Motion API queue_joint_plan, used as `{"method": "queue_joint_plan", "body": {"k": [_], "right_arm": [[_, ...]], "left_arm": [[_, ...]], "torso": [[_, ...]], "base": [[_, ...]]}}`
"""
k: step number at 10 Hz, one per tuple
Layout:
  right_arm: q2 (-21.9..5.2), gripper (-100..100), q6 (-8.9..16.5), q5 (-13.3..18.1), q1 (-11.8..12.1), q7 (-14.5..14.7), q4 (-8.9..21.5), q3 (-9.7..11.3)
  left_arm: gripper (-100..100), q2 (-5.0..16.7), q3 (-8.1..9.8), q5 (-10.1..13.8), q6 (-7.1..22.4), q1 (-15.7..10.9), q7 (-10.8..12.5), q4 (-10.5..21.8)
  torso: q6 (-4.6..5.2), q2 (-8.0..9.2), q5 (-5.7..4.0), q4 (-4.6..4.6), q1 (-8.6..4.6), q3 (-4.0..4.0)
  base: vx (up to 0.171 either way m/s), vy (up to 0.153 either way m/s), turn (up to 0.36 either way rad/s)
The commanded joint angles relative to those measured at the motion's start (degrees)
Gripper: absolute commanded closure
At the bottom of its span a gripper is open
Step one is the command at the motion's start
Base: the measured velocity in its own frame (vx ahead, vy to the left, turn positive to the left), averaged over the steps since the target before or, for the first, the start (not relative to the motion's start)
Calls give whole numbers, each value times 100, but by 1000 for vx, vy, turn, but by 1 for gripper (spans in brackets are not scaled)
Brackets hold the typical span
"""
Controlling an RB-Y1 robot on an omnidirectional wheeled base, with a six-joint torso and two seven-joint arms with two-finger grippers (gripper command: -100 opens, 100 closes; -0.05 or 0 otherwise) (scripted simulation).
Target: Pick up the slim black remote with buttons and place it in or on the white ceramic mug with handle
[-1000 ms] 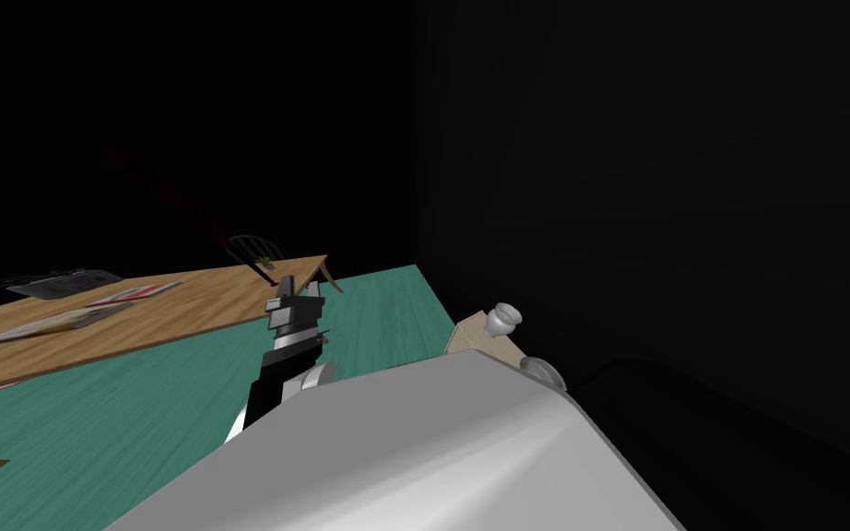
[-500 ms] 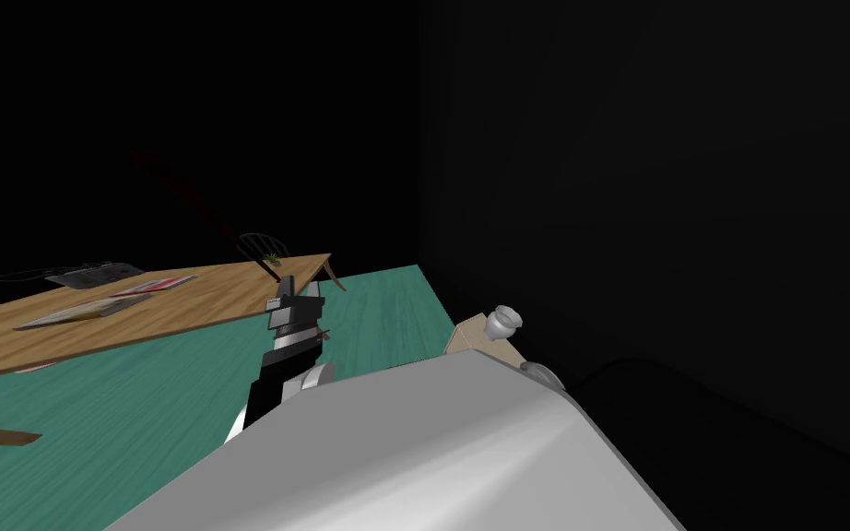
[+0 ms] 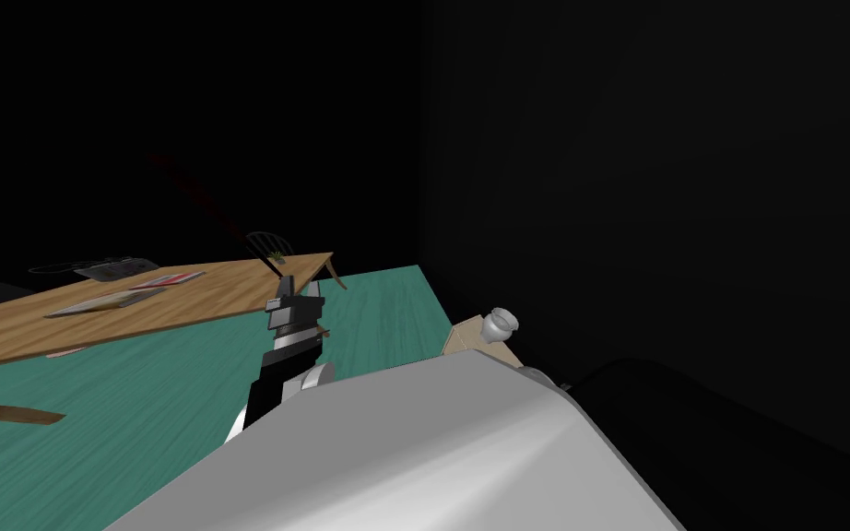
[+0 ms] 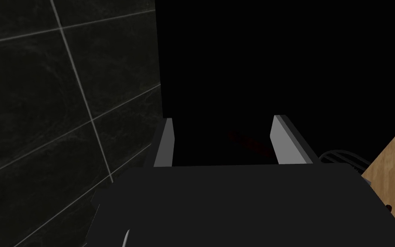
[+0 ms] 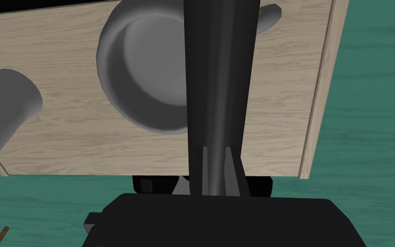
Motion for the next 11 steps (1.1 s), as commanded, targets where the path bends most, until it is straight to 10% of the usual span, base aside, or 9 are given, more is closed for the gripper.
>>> {"method": "queue_joint_plan", "body": {"k": [1, 3, 4, 8, 9, 10, 11], "right_arm": [[-104, 100, 100, -18, -32, -162, -150, -16], [-74, 100, 178, -21, -38, -166, -71, 36], [-79, -100, 203, -26, -42, -187, -77, 37], [-78, -100, 201, -25, -42, -186, -76, 37], [-78, 0, 201, -25, -42, -186, -76, 37], [-228, -100, 428, -151, 61, -384, -305, -58], [-228, -100, 428, -151, 61, -384, -305, -58]], "left_arm": [[0, 0, 0, 0, 0, 0, 0, 0], [0, 0, 0, 0, 0, 0, 0, 0], [0, 0, 0, 0, 0, 0, 0, 0], [0, 0, 0, 0, 0, 0, 0, 0], [0, 0, 0, 0, 0, 0, 0, 0], [0, 0, 0, 0, 0, 0, 0, 0], [0, -1, -1, 0, 0, 0, 0, 0]], "torso": [[0, 0, 0, 0, 0, 0], [-42, -32, 44, 9, -36, -11], [-42, -41, 44, 6, -39, -17], [-42, -47, 44, 5, -39, -21], [-42, -47, 44, 5, -39, -21], [-42, -47, 44, 5, -39, -21], [-44, -37, 48, 6, -28, -16]], "base": [[-12, -42, 42], [-6, -12, 34], [0, 0, 0], [0, 0, 0], [0, 0, 0], [-38, 37, 40], [-52, 53, 25]]}}
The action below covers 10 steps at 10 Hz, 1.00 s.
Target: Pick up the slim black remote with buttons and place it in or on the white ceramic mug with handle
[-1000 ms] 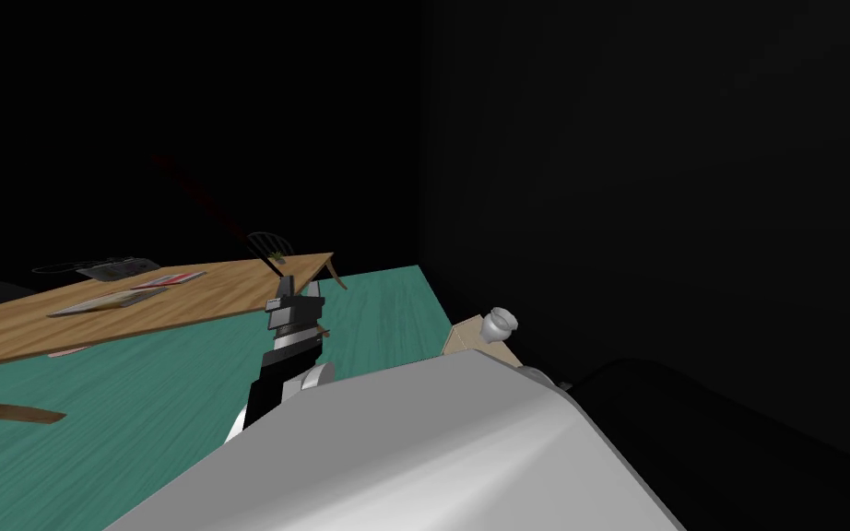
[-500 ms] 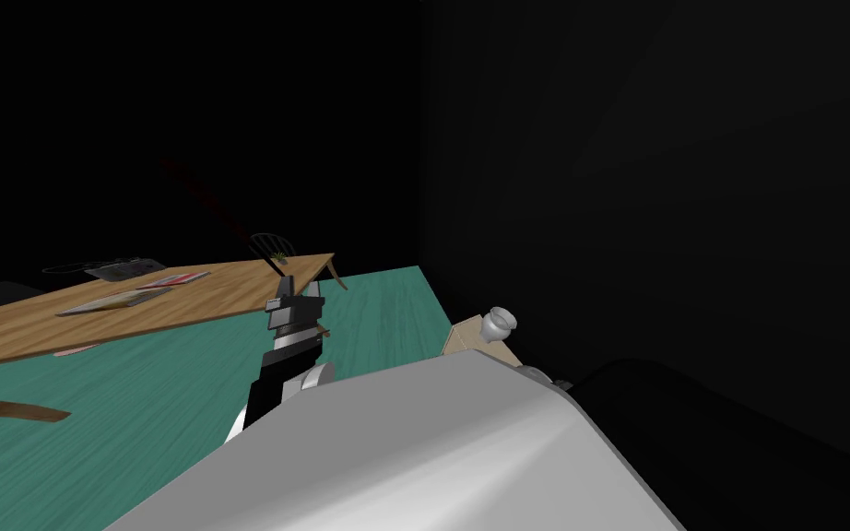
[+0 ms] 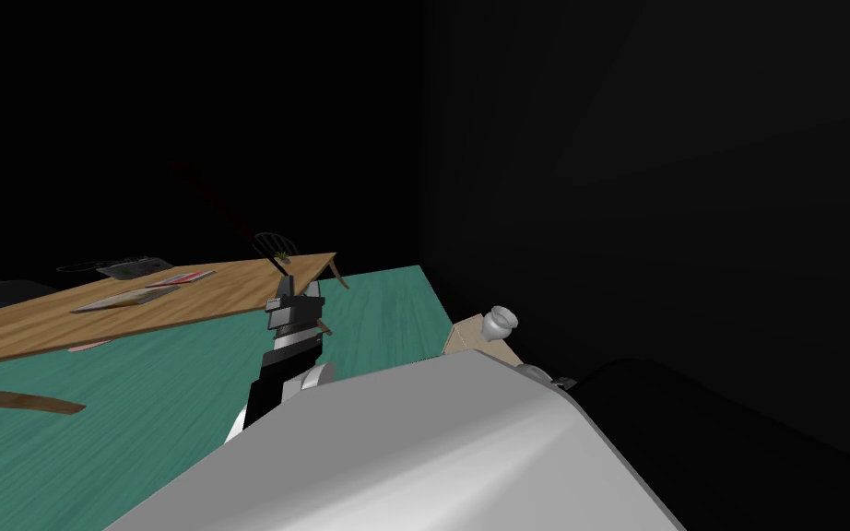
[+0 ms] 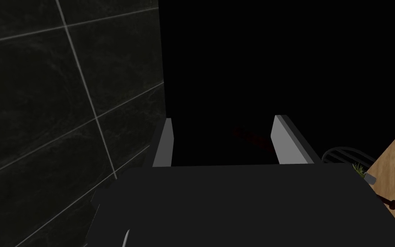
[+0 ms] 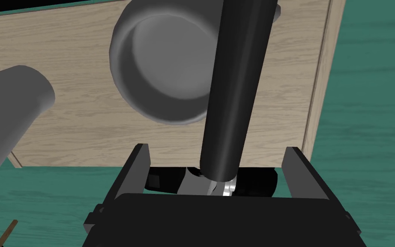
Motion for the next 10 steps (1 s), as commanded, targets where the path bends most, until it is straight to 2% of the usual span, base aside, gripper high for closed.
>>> {"method": "queue_joint_plan", "body": {"k": [1, 5, 6, 7, 10], "right_arm": [[-39, -100, 120, -57, 74, -112, -160, -46], [-339, -100, 573, -309, 279, -510, -617, -235], [-259, -100, 468, -258, 255, -425, -553, -198], [-263, 0, 493, -267, 264, -447, -572, -205], [-262, 0, 491, -266, 264, -445, -570, -204]], "left_arm": [[0, 0, 0, 0, 0, 0, 0, 0], [0, 0, 0, 0, 0, 0, 0, 0], [0, 0, 0, 0, 0, 0, 0, 0], [0, 0, 0, 0, 0, 0, 0, 0], [0, 1, 1, 0, 0, 1, 0, 0]], "torso": [[0, 0, 0, 0, 0, 0], [-1, 0, 1, 0, 0, 0], [-1, 2, 1, 0, 2, 1], [0, -5, -2, 0, -7, -2], [-1, -16, -5, -3, -19, -9]], "base": [[-48, 51, 5], [-52, 55, 27], [-24, 25, 2], [0, 0, 0], [0, 0, 0]]}}
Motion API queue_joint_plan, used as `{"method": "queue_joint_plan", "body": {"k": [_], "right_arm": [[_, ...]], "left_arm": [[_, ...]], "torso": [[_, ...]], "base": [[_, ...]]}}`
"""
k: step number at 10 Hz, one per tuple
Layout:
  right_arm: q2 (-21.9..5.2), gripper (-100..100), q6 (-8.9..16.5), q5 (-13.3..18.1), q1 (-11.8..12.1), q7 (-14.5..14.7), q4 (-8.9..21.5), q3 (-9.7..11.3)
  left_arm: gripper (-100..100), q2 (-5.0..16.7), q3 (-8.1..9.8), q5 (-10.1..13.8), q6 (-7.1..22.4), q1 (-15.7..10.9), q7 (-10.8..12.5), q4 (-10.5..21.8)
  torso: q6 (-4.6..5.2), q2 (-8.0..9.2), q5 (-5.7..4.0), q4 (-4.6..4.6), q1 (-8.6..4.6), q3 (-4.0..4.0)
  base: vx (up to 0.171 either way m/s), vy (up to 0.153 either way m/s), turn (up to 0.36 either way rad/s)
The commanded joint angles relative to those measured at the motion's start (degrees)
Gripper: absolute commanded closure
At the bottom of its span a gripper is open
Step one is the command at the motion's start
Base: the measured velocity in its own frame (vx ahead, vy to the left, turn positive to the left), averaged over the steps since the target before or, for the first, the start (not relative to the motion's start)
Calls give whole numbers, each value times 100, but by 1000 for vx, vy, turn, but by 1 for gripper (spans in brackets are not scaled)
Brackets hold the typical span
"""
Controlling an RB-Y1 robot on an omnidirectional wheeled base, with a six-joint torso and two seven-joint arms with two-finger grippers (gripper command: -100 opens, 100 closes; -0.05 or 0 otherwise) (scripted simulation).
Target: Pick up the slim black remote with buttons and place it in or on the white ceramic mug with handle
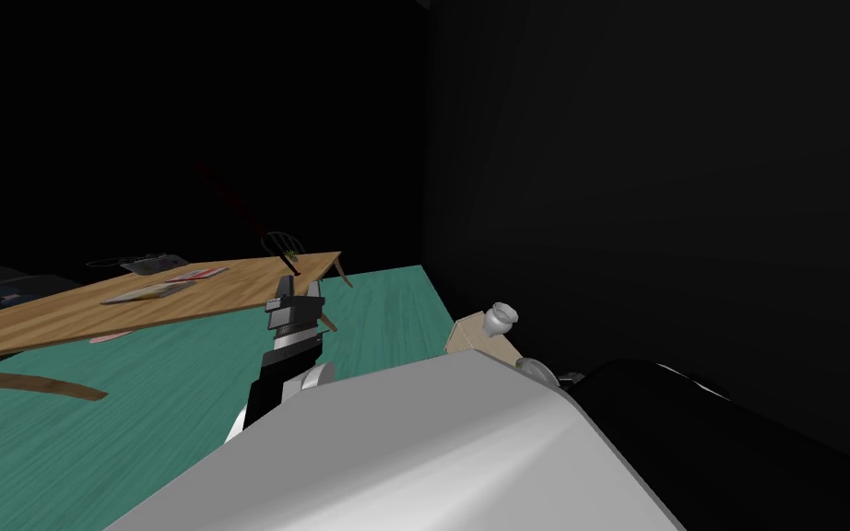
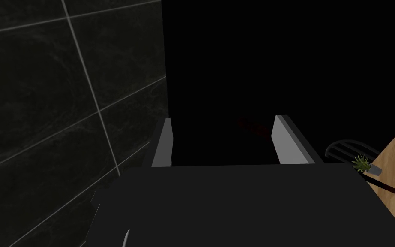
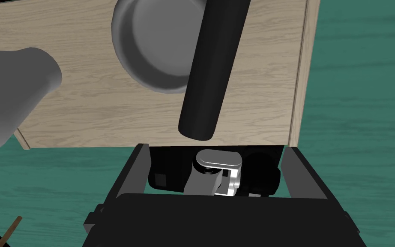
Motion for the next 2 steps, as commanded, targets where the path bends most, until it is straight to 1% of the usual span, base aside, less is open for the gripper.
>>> {"method": "queue_joint_plan", "body": {"k": [1, 2], "right_arm": [[0, 0, 0, 0, 0, 0, 0, 0], [0, 0, 0, 0, 0, 0, 0, 0]], "left_arm": [[0, 0, 0, 0, 0, 0, 0, 0], [0, 0, 0, 0, 0, 0, 0, 0]], "torso": [[0, 0, 0, 0, 0, 0], [0, 0, 0, 0, 0, 0]], "base": [[0, 0, 0], [0, 0, 0]]}}
